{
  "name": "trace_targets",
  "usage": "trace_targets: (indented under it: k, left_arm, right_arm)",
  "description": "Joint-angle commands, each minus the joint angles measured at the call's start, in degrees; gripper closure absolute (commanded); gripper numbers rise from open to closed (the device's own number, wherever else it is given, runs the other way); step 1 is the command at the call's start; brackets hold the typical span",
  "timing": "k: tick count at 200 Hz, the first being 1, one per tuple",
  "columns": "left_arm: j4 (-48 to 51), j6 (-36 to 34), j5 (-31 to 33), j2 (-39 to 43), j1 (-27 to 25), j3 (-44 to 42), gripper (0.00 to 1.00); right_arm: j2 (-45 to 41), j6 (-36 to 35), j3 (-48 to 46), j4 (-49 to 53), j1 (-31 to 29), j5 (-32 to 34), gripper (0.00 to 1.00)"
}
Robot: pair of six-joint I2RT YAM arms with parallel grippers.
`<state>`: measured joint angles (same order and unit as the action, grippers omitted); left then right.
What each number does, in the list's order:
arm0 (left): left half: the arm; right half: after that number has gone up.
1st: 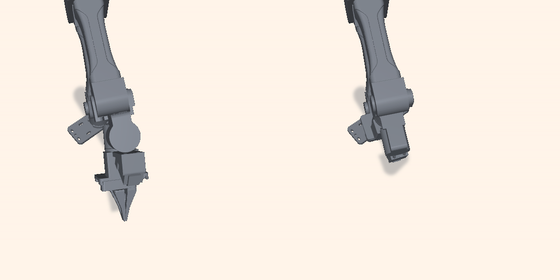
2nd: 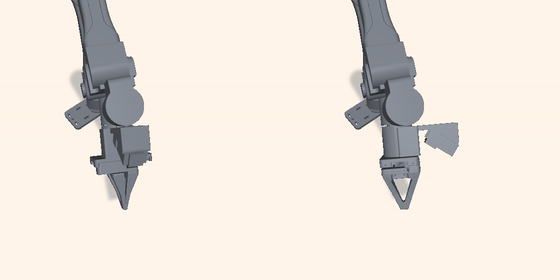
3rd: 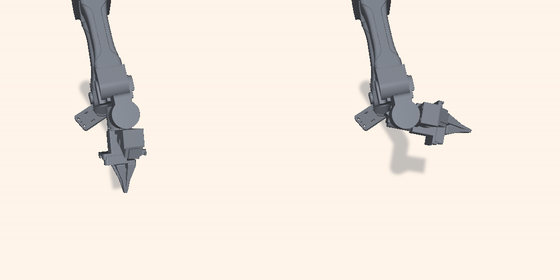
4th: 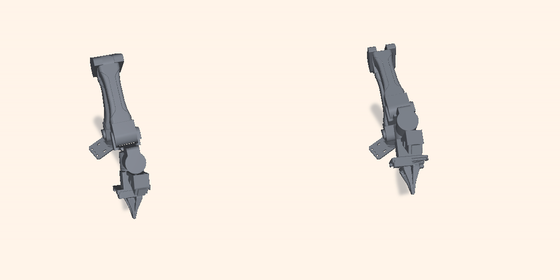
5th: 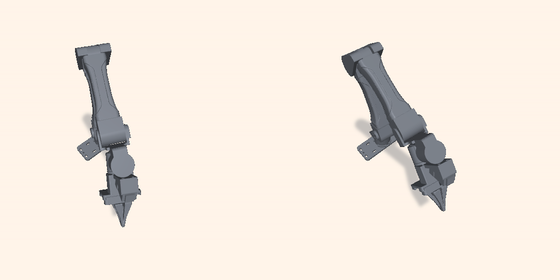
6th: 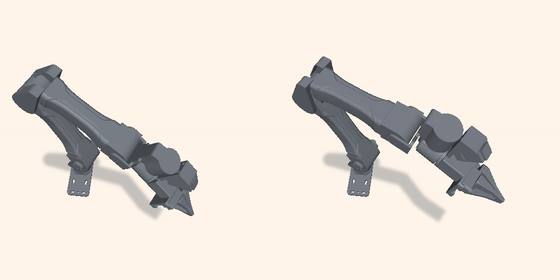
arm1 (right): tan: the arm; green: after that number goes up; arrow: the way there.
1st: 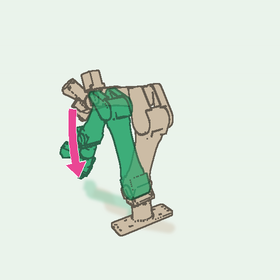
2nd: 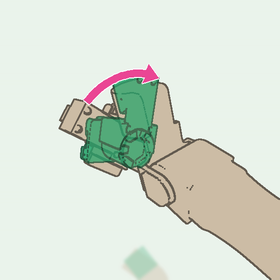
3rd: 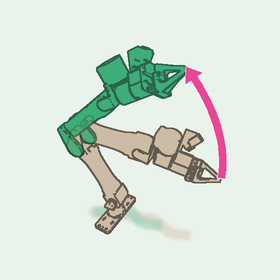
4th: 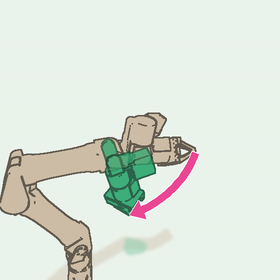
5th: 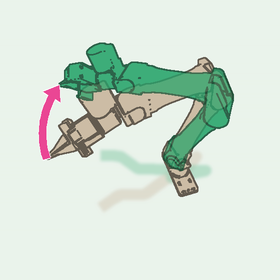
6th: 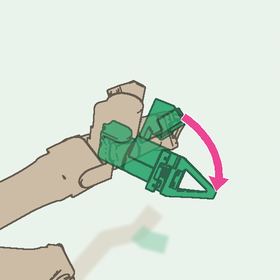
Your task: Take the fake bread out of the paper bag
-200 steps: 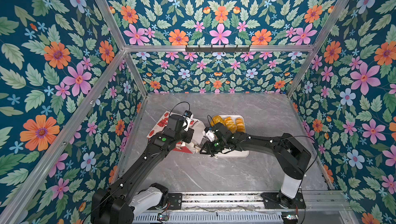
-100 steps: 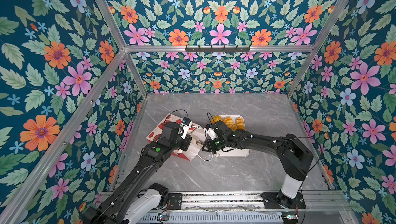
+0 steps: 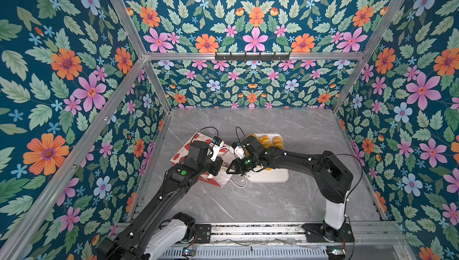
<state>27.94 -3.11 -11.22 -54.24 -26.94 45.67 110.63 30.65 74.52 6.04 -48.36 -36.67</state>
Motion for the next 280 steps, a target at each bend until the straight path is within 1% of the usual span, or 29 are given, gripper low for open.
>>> trace_targets:
  k: [1, 27, 67, 84, 143, 163, 183, 205, 218, 235, 267, 280]
  left_arm:
    - [-0.87, -0.40, -0.77, 0.10, 0.06, 0.56, 1.00]
    - [-1.21, -0.08, -1.08, 0.38, 0.05, 0.52, 1.00]
    - [-2.06, 0.04, -1.50, 0.23, 0.04, 0.30, 1.00]
    - [-2.44, -0.05, -1.34, -0.24, 0.00, 0.30, 1.00]
    - [-4.73, 0.21, -2.22, -2.23, -0.21, 0.28, 1.00]
    - [-4.68, 0.58, -1.47, -3.71, -0.42, 2.31, 1.00]
    - [-0.28, 0.33, 0.63, -8.70, -0.72, 8.91, 1.00]
    - [4.83, 0.04, 3.94, -16.43, -1.43, 16.88, 1.00]
    - [7.85, -0.03, 4.62, -21.50, -1.70, 22.46, 1.00]
    - [11.55, -0.20, 4.85, -28.13, -2.02, 30.13, 1.00]
    - [19.33, -1.76, 5.77, -39.79, -2.23, 44.55, 1.00]
    - [22.20, -2.42, 6.18, -43.42, -2.24, 48.96, 1.00]
  right_arm:
    - [1.74, -1.40, 1.46, -1.82, -0.06, -4.13, 0.55]
    - [3.95, -0.48, 2.79, -3.69, -0.05, -4.60, 0.54]
    - [7.17, 2.62, 4.57, -9.34, -0.07, -8.33, 0.53]
    - [7.89, 3.40, 5.29, -9.98, -0.07, -9.51, 0.53]
    - [9.50, 4.92, 5.87, -11.28, -0.07, -9.96, 0.53]
    - [10.89, 7.14, 6.97, -12.44, 0.51, -10.52, 0.56]
    - [12.66, 13.76, 5.71, -19.79, 1.93, -14.36, 0.56]
    - [15.47, 25.17, 4.25, -32.66, 3.73, -19.93, 0.56]
    - [16.76, 29.61, 4.30, -37.80, 4.30, -22.20, 0.56]
    - [17.25, 30.96, 4.80, -38.47, 4.50, -23.49, 0.56]
    - [16.13, 31.03, 4.37, -37.96, 4.56, -23.63, 0.56]
    - [15.28, 30.75, 4.11, -37.61, 4.50, -23.22, 0.56]
